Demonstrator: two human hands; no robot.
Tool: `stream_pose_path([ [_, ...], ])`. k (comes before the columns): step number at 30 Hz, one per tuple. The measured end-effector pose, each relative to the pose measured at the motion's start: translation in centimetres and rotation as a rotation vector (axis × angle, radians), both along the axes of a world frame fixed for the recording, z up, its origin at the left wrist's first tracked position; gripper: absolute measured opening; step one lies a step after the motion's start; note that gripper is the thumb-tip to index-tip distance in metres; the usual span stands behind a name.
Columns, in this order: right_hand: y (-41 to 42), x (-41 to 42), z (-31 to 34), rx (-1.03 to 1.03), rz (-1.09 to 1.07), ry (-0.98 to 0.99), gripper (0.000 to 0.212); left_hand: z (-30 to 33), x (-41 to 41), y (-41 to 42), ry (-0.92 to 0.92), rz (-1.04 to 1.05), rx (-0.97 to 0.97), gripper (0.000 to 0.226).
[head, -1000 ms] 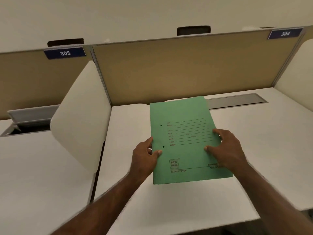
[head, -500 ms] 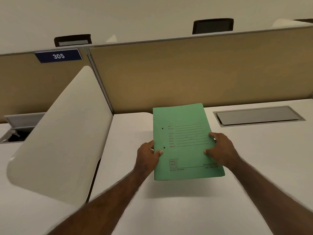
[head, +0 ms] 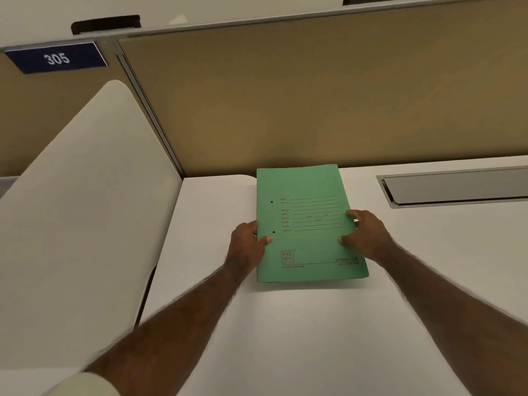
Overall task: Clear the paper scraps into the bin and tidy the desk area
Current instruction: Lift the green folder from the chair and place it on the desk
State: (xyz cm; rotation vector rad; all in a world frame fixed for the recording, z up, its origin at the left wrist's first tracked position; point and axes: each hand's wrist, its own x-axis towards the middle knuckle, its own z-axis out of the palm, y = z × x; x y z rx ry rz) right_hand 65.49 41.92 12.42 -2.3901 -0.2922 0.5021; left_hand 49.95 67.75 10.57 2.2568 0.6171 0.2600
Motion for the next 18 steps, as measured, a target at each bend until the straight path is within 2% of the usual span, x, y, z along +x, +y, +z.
stream_pose_path([
  [18, 1.0, 4.2, -4.0, -0.097, 0.042, -0.080, 0.084, -4.4, 4.0, 1.0, 0.035, 0.077, -0.008, 0.024],
])
